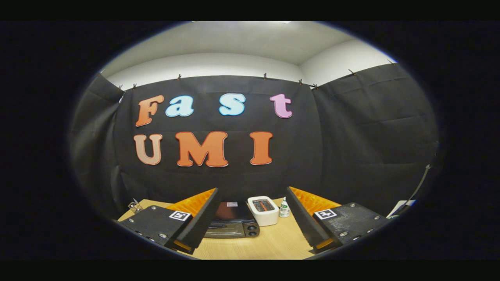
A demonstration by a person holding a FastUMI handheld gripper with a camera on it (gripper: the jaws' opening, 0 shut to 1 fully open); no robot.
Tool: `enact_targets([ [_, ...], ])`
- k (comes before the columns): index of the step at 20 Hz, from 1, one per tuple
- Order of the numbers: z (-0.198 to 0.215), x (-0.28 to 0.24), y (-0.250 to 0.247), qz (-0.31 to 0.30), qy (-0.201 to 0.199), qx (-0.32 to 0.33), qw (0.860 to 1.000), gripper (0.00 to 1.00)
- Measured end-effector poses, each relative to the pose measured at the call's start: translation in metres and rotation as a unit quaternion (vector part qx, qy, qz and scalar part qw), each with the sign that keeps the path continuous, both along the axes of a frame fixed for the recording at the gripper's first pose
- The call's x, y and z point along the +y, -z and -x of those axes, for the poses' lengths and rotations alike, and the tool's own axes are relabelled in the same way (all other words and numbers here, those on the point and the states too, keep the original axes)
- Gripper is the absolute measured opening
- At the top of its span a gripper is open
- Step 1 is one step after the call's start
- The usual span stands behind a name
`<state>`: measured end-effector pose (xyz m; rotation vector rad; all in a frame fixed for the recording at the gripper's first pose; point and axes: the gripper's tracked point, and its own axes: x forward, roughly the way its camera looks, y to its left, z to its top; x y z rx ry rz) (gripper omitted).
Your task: Open the toaster oven, put the food inside, and close the toaster oven door.
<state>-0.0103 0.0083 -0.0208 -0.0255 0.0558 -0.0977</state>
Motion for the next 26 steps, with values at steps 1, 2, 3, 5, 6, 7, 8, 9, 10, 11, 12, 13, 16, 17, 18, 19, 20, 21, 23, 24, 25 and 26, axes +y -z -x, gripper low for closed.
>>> enact_targets([
  [1, -0.003, 0.004, 0.002, 0.001, -0.004, 0.003, 1.000, 0.99],
  [2, -0.006, 0.008, 0.007, 0.000, -0.008, 0.007, 1.000, 0.99],
  [3, -0.009, 0.014, 0.012, 0.001, -0.013, 0.012, 1.000, 0.99],
  [5, -0.014, 0.027, 0.022, 0.001, -0.026, 0.022, 0.999, 0.99],
  [6, -0.015, 0.034, 0.028, 0.000, -0.032, 0.027, 0.999, 0.99],
  [7, -0.019, 0.042, 0.035, 0.000, -0.039, 0.033, 0.999, 0.99],
  [8, -0.020, 0.048, 0.042, 0.000, -0.045, 0.040, 0.998, 0.99],
  [9, -0.023, 0.054, 0.048, 0.001, -0.052, 0.047, 0.998, 0.99],
  [10, -0.025, 0.061, 0.056, 0.002, -0.058, 0.053, 0.997, 0.99],
  [11, -0.028, 0.067, 0.064, 0.003, -0.062, 0.059, 0.996, 0.99],
  [12, -0.031, 0.072, 0.073, 0.005, -0.066, 0.067, 0.996, 0.99],
  [13, -0.034, 0.078, 0.083, 0.006, -0.071, 0.076, 0.995, 0.99],
  [16, -0.040, 0.098, 0.109, 0.003, -0.087, 0.100, 0.991, 0.99],
  [17, -0.043, 0.104, 0.117, 0.005, -0.091, 0.108, 0.990, 0.99],
  [18, -0.044, 0.109, 0.126, 0.007, -0.094, 0.116, 0.989, 0.99],
  [19, -0.047, 0.113, 0.133, 0.010, -0.097, 0.124, 0.987, 1.00],
  [20, -0.050, 0.118, 0.140, 0.012, -0.098, 0.130, 0.987, 1.00],
  [21, -0.053, 0.123, 0.146, 0.014, -0.101, 0.136, 0.985, 0.99],
  [23, -0.059, 0.131, 0.163, 0.018, -0.107, 0.151, 0.983, 0.99],
  [24, -0.061, 0.134, 0.171, 0.021, -0.109, 0.159, 0.981, 0.99],
  [25, -0.064, 0.137, 0.179, 0.021, -0.110, 0.167, 0.980, 0.99],
  [26, -0.068, 0.140, 0.185, 0.020, -0.111, 0.173, 0.978, 1.00],
])
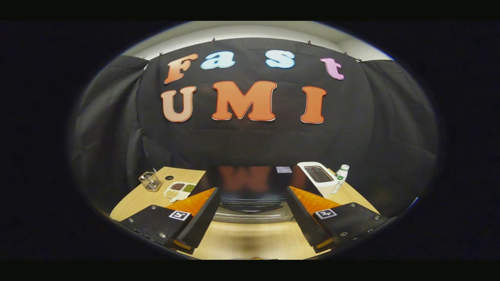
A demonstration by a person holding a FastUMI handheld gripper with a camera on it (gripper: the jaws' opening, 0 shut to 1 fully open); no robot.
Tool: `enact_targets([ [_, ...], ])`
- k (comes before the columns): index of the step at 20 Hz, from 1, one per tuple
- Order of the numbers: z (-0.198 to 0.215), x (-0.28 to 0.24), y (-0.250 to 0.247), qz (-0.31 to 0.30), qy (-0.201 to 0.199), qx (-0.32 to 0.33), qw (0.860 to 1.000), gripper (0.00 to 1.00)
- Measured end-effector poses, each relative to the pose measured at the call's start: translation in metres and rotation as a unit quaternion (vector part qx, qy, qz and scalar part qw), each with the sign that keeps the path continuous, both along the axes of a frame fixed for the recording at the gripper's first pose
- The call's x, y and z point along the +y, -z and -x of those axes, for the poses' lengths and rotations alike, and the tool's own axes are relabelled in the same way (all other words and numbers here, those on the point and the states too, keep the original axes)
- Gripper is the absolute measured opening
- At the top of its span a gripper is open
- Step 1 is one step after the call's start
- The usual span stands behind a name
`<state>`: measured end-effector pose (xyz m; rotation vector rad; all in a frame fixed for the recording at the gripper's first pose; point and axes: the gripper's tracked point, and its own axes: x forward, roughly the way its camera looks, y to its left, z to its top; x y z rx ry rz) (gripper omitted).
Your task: Open the toaster oven, put the food inside, and close the toaster oven door.
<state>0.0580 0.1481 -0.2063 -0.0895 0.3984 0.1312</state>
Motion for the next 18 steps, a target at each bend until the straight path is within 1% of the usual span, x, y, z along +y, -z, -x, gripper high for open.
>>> enact_targets([
  [5, -0.020, 0.004, 0.038, 0.020, -0.001, 0.030, 0.999, 0.99],
  [9, -0.033, -0.002, 0.067, 0.026, 0.010, 0.058, 0.998, 1.00],
  [11, -0.037, -0.003, 0.077, 0.025, 0.016, 0.069, 0.997, 1.00],
  [15, -0.041, -0.005, 0.091, 0.023, 0.017, 0.082, 0.996, 1.00],
  [16, -0.044, -0.003, 0.089, 0.016, 0.019, 0.077, 0.997, 1.00],
  [18, -0.043, -0.002, 0.093, 0.004, 0.018, 0.089, 0.996, 0.99],
])
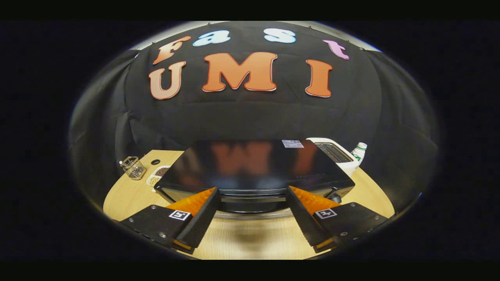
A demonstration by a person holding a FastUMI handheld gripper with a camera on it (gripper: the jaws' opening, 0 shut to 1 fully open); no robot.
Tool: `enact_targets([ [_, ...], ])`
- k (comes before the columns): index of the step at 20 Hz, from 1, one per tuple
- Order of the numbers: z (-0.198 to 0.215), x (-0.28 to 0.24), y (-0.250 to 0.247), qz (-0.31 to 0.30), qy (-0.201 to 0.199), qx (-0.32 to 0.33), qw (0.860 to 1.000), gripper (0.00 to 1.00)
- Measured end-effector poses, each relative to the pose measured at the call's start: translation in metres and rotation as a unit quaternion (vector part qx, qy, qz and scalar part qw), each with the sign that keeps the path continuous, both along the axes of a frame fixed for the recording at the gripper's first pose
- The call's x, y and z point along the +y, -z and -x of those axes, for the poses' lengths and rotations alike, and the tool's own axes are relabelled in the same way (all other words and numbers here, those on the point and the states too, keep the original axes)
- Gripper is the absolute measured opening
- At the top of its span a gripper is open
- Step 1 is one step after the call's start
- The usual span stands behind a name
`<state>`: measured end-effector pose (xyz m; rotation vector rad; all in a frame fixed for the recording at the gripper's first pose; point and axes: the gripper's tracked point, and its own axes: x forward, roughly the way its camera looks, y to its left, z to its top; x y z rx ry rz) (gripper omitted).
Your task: Open the toaster oven, put the food inside, and close the toaster oven door.
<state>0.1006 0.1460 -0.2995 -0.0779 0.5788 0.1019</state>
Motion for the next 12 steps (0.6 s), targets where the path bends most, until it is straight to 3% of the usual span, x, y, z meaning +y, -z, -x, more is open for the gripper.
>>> enact_targets([
  [6, 0.013, -0.001, -0.001, 0.005, -0.003, 0.011, 1.000, 1.00],
  [12, 0.052, -0.009, 0.004, 0.006, -0.003, 0.026, 1.000, 1.00],
])
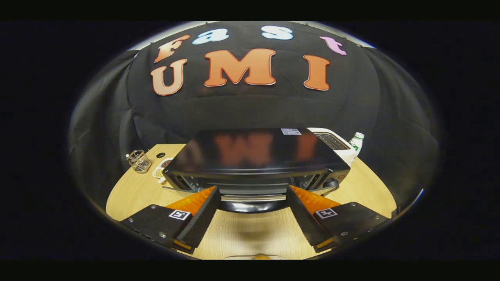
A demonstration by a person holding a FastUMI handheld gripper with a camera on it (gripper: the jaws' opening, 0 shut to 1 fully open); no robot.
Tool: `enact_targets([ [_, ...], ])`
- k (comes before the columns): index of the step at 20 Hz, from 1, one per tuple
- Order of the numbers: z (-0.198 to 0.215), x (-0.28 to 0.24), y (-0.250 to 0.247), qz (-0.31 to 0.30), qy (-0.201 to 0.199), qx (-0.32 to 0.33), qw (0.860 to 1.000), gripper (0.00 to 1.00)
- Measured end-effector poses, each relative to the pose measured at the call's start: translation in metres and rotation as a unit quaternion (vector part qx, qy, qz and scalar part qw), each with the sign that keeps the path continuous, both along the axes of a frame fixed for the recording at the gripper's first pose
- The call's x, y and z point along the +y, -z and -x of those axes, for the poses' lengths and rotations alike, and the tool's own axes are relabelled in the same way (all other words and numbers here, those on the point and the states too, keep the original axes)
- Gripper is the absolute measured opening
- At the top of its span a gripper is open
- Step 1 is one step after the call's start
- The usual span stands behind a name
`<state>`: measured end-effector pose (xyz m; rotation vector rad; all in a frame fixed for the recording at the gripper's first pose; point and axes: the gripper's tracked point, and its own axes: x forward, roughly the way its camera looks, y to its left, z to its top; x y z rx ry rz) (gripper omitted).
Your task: Open the toaster oven, put the food inside, and close the toaster oven door.
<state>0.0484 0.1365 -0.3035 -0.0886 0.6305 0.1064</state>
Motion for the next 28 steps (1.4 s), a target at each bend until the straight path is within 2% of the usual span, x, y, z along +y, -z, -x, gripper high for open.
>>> enact_targets([
  [13, 0.068, -0.015, 0.035, 0.010, -0.001, 0.056, 0.998, 1.00],
  [28, 0.120, -0.027, 0.098, 0.012, 0.013, 0.135, 0.991, 0.99],
])
